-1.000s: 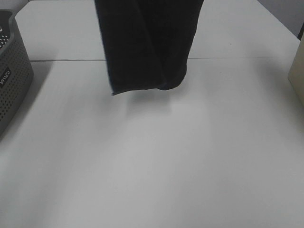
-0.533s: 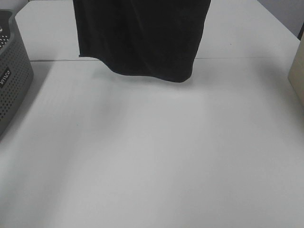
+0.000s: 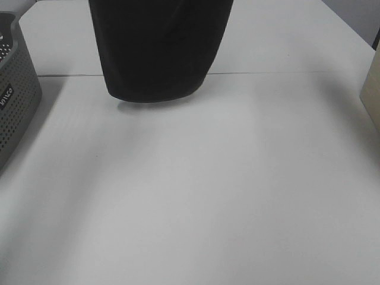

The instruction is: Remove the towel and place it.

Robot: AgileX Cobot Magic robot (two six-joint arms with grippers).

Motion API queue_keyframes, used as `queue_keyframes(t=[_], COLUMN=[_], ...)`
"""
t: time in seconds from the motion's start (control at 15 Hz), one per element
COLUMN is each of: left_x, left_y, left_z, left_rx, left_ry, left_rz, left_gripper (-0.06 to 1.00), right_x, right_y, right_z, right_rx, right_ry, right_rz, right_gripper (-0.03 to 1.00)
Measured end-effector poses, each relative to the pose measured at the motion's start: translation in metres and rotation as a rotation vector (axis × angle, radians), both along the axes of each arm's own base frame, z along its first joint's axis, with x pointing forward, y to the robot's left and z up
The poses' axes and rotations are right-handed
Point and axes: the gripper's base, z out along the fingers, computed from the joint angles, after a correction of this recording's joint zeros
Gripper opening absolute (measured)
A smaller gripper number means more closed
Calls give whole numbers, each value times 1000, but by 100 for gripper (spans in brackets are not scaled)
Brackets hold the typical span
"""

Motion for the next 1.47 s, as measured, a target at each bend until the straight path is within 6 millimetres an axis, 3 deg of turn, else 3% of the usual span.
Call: queue_keyframes(t=[0.2, 0.33, 0.73, 1.07, 1.47], left_x=[11, 12, 33, 39, 51], left_y=[17, 15, 5, 7, 3], left_z=[-5, -6, -34, -41, -60], left_rx=[-31, -42, -47, -27, -15], left_ry=[-29, -75, -203, -259, -308], left_rz=[-18, -36, -6, 60, 125], left_gripper=[0, 0, 0, 0, 0], right_x=[9, 13, 43, 64, 76], right_y=[-31, -41, -46, -37, -56], right_z=[2, 2, -18, -30, -32], right_rx=[121, 154, 153, 155, 245], right_ry=[-8, -24, -68, -171, -261], right_rz=[-80, -96, -92, -34, -17], right_gripper=[1, 1, 1, 1, 1])
